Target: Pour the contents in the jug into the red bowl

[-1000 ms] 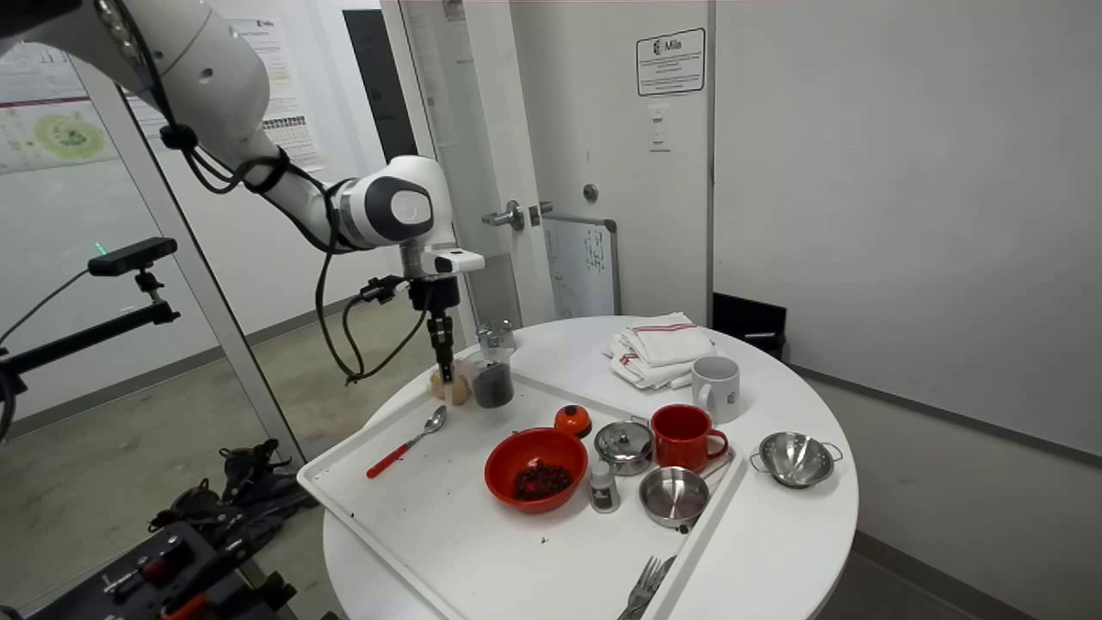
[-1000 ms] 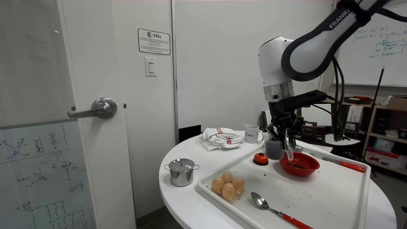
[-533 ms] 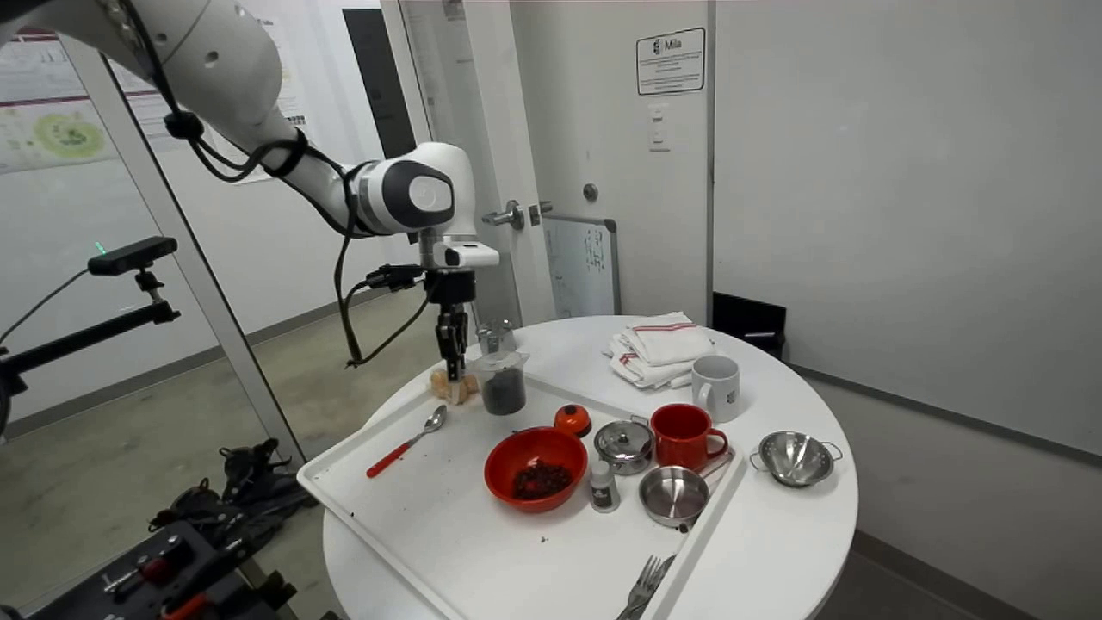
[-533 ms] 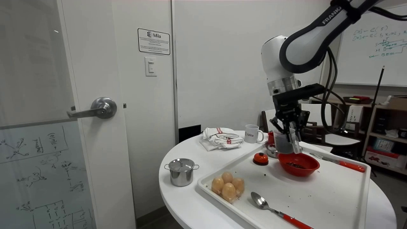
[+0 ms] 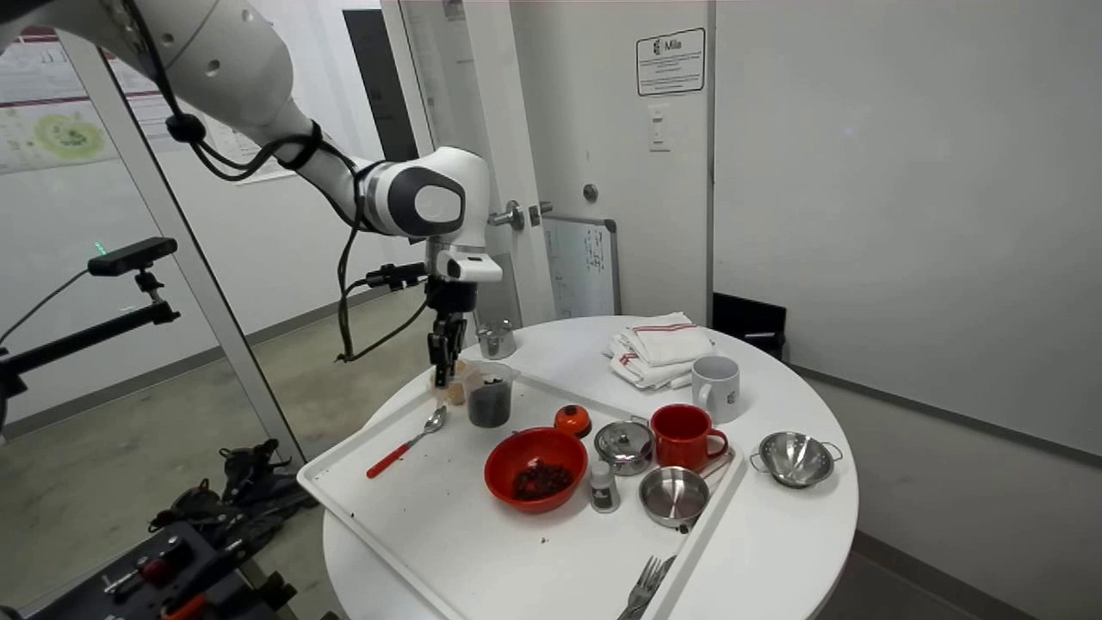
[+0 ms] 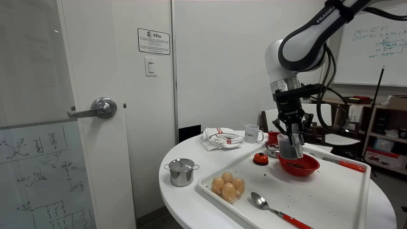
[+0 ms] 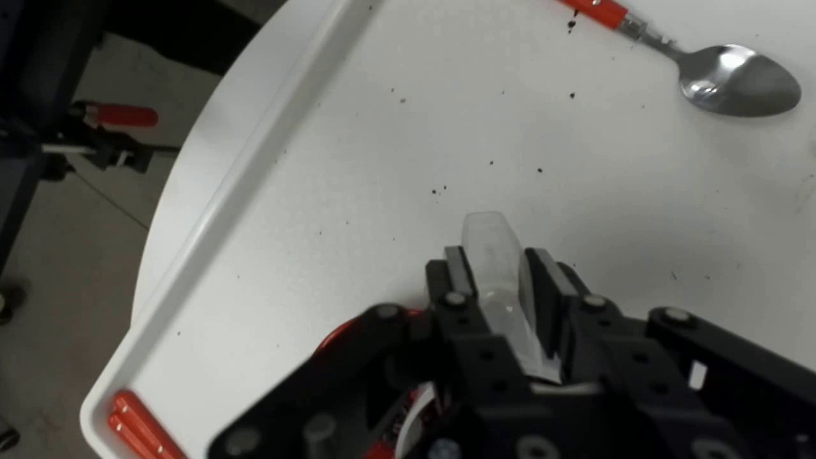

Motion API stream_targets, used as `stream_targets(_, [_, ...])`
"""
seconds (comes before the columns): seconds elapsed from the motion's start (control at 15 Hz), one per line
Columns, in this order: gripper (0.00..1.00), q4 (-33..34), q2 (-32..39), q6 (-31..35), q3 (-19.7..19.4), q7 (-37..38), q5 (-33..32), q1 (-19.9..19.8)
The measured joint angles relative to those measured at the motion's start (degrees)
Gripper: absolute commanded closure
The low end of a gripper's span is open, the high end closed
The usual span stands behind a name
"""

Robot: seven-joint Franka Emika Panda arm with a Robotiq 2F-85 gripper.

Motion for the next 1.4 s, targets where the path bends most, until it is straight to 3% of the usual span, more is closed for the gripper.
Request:
stream_targets(0.47, [0.9, -2.2, -0.2, -0.3, 1.2, -7.8, 19.9, -8.3])
stream_targets(0.53, [0.74, -2.8, -0.5, -0.1, 1.3, -10.1, 22.4, -9.3])
stream_targets(0.6, [0.74, -3.5, -0.7, 0.2, 1.4, -12.9, 24.4, -10.1])
stream_targets(0.67, [0.74, -4.1, -1.0, 0.4, 1.4, -15.0, 25.7, -10.8])
stream_targets(0.73, [0.89, -4.6, -1.4, 0.5, 1.4, -16.0, 26.2, -11.1])
stream_targets(1.0, [0.9, -4.4, -0.9, -1.0, 1.4, -16.4, 26.3, -10.9])
stream_targets(1.4, [0.9, 2.3, 5.2, -11.9, 0.7, -15.8, 27.6, -12.2])
